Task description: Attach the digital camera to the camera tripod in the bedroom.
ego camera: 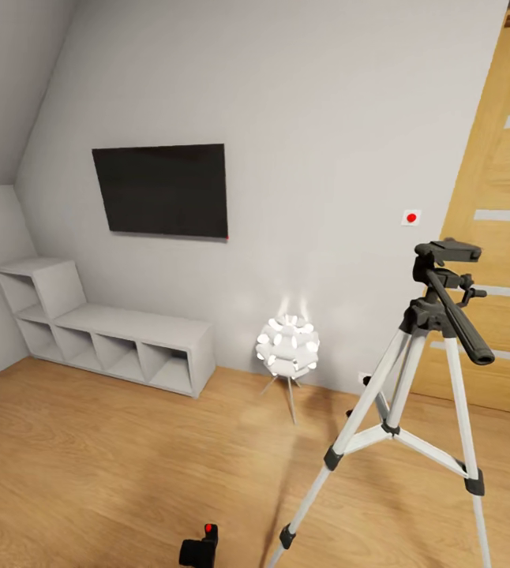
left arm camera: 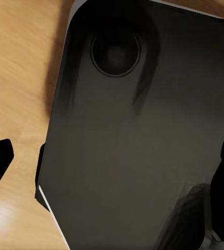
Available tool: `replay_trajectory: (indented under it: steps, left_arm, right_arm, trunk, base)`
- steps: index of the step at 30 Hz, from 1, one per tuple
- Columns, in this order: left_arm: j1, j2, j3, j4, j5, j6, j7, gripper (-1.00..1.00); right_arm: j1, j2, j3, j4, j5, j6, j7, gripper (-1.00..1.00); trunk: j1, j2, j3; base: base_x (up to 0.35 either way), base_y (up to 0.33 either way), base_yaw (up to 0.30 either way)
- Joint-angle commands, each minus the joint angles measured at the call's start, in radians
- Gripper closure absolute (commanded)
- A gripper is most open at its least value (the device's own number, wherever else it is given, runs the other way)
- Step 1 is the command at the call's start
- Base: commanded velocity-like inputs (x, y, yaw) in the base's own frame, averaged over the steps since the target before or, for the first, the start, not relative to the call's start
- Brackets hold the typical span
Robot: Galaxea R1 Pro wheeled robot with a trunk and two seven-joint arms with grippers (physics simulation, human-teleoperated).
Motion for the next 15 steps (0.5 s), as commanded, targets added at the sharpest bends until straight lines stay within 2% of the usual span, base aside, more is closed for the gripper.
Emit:
replay_trajectory:
  steps: [1, 15]
  left_arm:
    - [0.000, 0.000, 0.001, -0.001, 0.004, -0.002, -0.001, -1.00]
    - [0.000, 0.000, 0.001, -0.001, 0.004, -0.002, 0.001, -1.00]
  right_arm:
    - [0.000, 0.000, 0.000, -0.001, 0.007, -0.002, -0.001, -1.00]
    - [0.000, -0.002, -0.002, -0.001, 0.007, -0.003, -0.001, -1.00]
  trunk:
    - [0.000, 0.000, -0.001]
    - [0.000, 0.000, -0.001]
  base:
    - [0.000, 0.000, 0.026]
    - [0.000, 0.000, 0.007]
